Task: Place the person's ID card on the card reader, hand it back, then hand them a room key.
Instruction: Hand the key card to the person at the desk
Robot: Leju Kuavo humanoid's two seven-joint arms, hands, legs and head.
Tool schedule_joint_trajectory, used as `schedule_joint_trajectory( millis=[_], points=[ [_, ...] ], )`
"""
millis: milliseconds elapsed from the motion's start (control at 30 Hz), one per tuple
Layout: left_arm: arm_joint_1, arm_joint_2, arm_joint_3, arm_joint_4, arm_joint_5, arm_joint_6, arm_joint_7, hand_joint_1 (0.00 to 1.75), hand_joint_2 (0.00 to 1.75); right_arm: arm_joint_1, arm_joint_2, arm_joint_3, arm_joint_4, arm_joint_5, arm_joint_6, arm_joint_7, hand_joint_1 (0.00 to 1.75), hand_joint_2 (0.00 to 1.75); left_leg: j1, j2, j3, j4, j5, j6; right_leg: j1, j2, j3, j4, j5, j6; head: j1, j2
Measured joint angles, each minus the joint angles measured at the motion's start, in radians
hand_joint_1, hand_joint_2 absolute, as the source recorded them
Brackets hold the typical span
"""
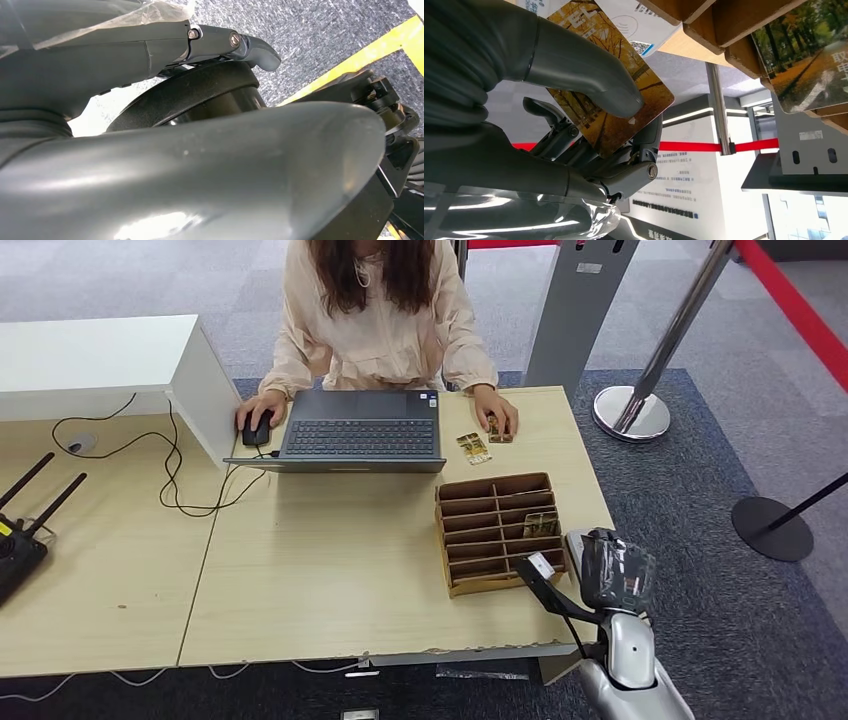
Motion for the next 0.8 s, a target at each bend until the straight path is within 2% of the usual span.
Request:
schedule_joint_trajectory(
  millis=[200,433,600,700,800],
  points=[
    [0.000,0.000,0.000,0.000,-0.004,0.000,-0.001,0.00,0.00,0.005,0.004,-0.019,-0.061,0.000,-0.001,-0.033,1.75,1.75,0.000,0.000,0.000,0.000,0.000,0.000,0.000,0.000,0.000,0.000,0.000,0.000,0.000,0.000],
    [0.001,0.000,0.000,0.000,-0.007,-0.001,-0.004,0.00,0.00,-0.007,0.004,-0.021,-0.178,0.005,-0.001,-0.010,1.75,1.75,0.000,0.000,0.000,0.000,0.000,0.000,0.000,0.000,0.000,0.000,0.000,0.000,0.000,0.000],
    [0.001,0.000,0.000,0.000,-0.012,-0.003,-0.013,0.00,0.00,-0.043,-0.017,-0.004,-0.273,0.019,0.001,0.091,1.75,1.75,0.000,0.000,0.000,0.000,0.000,0.000,0.000,0.000,0.000,0.000,0.000,0.000,0.000,0.000],
    [0.001,0.000,0.000,0.000,-0.017,-0.003,-0.014,0.00,0.00,-0.087,-0.055,0.041,-0.332,0.031,0.029,0.170,1.75,1.75,0.000,0.000,-0.001,0.000,0.000,0.000,-0.001,0.000,0.000,0.000,0.000,0.000,0.000,0.000],
    [0.000,0.001,0.000,0.000,-0.021,-0.016,-0.013,0.00,0.00,-0.156,-0.087,0.101,-0.385,0.045,0.081,0.203,1.75,1.75,0.000,0.001,0.000,0.000,0.000,0.000,-0.001,0.000,0.000,0.001,0.000,0.001,0.000,0.000]
  ],
)
